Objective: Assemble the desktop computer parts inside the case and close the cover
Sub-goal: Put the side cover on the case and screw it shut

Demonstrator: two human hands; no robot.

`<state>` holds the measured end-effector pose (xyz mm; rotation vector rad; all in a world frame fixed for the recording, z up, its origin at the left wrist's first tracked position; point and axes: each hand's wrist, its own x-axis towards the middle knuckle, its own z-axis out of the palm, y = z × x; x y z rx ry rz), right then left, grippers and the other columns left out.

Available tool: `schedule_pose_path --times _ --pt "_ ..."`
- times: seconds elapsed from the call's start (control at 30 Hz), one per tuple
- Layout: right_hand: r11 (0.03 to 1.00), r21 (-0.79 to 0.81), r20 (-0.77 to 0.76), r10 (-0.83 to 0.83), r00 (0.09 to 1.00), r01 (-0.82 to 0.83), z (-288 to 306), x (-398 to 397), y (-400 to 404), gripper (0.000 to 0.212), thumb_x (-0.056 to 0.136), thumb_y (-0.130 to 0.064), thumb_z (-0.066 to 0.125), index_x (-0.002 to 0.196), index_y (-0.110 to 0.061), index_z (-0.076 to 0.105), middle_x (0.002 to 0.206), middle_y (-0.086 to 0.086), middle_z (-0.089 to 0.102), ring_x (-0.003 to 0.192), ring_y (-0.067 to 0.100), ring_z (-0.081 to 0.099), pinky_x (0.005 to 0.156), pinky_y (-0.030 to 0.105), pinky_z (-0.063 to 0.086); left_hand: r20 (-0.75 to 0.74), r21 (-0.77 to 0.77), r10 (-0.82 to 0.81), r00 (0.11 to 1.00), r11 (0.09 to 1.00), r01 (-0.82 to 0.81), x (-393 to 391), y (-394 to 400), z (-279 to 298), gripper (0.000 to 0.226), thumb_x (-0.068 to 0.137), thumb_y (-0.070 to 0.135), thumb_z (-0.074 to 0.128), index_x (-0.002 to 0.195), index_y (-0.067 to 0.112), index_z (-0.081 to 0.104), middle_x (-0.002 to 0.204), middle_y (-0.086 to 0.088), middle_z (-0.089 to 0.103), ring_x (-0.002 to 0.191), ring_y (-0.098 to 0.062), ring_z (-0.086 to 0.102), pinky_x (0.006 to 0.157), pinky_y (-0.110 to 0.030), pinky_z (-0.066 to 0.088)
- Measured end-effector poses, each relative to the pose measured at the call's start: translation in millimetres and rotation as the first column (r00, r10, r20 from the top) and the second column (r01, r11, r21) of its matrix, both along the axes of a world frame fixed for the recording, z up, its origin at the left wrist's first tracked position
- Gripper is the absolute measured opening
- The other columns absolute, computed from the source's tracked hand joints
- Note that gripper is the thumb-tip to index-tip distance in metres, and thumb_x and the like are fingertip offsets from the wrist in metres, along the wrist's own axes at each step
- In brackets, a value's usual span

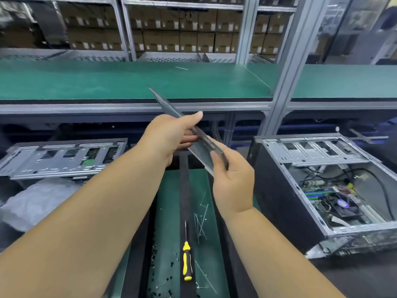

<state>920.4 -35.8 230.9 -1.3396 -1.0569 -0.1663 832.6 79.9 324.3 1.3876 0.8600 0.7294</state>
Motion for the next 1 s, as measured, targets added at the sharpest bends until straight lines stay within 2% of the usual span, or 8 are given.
schedule_pose_path --times 0.2,0.3,0.4,0.47,0.63,0.77,0.83,1.0 --pt "0.987 -0.128 0.294 0.131 0.947 -0.097 3.6 -28.2 15.8 0.047 0.087 0.004 0.058 0.131 -0.013 0.065 0.126 -0.003 0.067 0.117 0.014 0.061 0.1 0.036 0.05 0.019 -0.09 0.228 0.973 0.97 -0.225 -43.3 14.7 -7.1 0.009 0.085 0.005 0.063 0.093 0.006 0.06 0.064 -0.002 0.073 0.061 -0.013 0.072 0.048 -0.018 0.052" --pt "0.93 -0.296 0.339 0.316 0.886 -0.218 18.7 -40.3 21.0 0.048 0.09 -0.019 0.069 0.138 -0.018 0.059 0.135 -0.007 0.061 0.126 0.011 0.054 0.105 0.036 0.045 0.061 -0.153 0.308 0.949 0.943 -0.296 -65.4 22.9 -17.5 0.007 0.086 0.009 0.061 0.093 0.007 0.061 0.058 0.002 0.071 0.054 -0.01 0.068 0.049 -0.02 0.05" --pt "0.765 -0.517 0.186 0.538 0.822 -0.383 26.2 -47.9 22.4 0.062 0.088 -0.049 0.063 0.146 -0.035 0.046 0.147 -0.022 0.046 0.137 -0.002 0.038 0.112 0.03 0.037 0.099 -0.163 0.324 0.941 0.938 -0.306 -92.4 30.9 -28.9 0.01 0.086 0.013 0.062 0.095 0.01 0.063 0.068 0.0 0.074 0.064 -0.015 0.069 0.063 -0.028 0.053" --pt "0.639 -0.54 -0.074 0.613 0.787 -0.548 27.8 -49.2 24.1 0.058 0.09 -0.055 0.054 0.146 -0.048 0.039 0.148 -0.031 0.037 0.139 -0.009 0.03 0.113 0.026 0.032 0.152 -0.116 0.305 0.94 0.95 -0.289 -111.5 34.9 -31.6 0.004 0.088 0.011 0.059 0.088 0.011 0.064 0.065 0.002 0.072 0.056 -0.011 0.065 0.053 -0.021 0.05" --pt "0.738 -0.612 -0.224 0.182 0.958 -0.283 23.6 -43.8 44.7 0.056 0.094 -0.058 0.05 0.146 -0.038 0.043 0.151 -0.019 0.039 0.139 0.003 0.036 0.112 0.031 0.032 0.239 -0.035 0.262 0.935 0.965 -0.262 -166.7 49.0 -21.6 0.017 0.089 0.004 0.053 0.085 0.009 0.068 0.071 -0.004 0.071 0.059 -0.016 0.066 0.055 -0.023 0.053" --pt "0.461 -0.881 0.019 -0.193 0.981 0.108 26.5 -47.9 62.4 0.06 0.09 -0.062 0.049 0.129 -0.018 0.056 0.138 0.011 0.05 0.126 0.039 0.044 0.1 0.047 0.042 0.279 0.001 0.25 0.927 0.966 -0.26 -213.1 53.5 -10.7 0.022 0.09 -0.001 0.051 0.08 0.008 0.067 0.065 -0.002 0.071 0.054 -0.015 0.067 0.047 -0.022 0.051" --pt "0.425 -0.898 -0.024 -0.306 0.952 0.114 27.4 -60.7 66.4 0.072 0.089 -0.067 0.045 0.139 -0.017 0.046 0.14 0.014 0.046 0.127 0.041 0.042 0.102 0.048 0.039 0.267 -0.002 0.243 0.932 0.968 -0.252 -240.5 58.4 -8.6 0.018 0.09 0.0 0.052 0.085 0.005 0.067 0.067 -0.003 0.071 0.053 -0.015 0.067 0.047 -0.022 0.051" --pt "0.572 -0.818 -0.191 -0.363 0.912 0.057 27.6 -119.1 77.8 0.072 0.085 -0.062 0.055 0.134 -0.011 0.049 0.132 0.01 0.053 0.112 0.035 0.056 0.096 0.049 0.049 0.192 -0.007 0.198 0.961 0.98 -0.2 -322.7 79.0 -11.2 0.019 0.093 0.007 0.052 0.096 0.006 0.071 0.08 -0.008 0.073 0.063 -0.019 0.069 0.051 -0.025 0.053"
